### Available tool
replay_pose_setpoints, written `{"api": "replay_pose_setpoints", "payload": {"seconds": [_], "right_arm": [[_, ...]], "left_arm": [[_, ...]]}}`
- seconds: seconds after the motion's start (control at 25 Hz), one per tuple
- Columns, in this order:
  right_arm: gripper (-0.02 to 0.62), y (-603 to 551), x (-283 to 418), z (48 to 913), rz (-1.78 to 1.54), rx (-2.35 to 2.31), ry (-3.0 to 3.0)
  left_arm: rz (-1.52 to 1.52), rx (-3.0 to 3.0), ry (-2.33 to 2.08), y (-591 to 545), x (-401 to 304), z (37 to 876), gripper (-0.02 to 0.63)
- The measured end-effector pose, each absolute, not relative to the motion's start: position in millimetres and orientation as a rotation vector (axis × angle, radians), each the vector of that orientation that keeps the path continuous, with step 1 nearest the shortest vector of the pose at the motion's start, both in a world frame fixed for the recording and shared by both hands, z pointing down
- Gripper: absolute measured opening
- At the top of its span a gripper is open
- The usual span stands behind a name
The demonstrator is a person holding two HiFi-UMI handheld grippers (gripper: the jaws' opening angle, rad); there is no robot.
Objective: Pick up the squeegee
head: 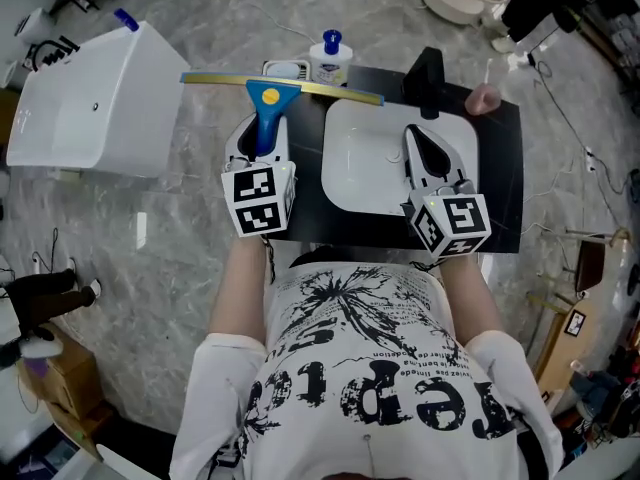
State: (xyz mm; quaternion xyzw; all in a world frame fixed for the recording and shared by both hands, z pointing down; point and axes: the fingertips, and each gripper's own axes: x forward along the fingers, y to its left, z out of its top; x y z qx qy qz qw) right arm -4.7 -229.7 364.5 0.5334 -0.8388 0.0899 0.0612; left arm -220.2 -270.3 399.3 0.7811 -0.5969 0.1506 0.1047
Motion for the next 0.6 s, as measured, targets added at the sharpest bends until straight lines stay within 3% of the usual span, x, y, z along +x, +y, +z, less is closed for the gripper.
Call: {"api": "replay_pose_setpoints", "payload": {"seconds": [0.6], "right_arm": [[0.015,-207,-21,290,-0.165,1.641,-2.602]], "left_arm": [[0.005,2.668,-1.918,-231,-231,253,0.138]]}}
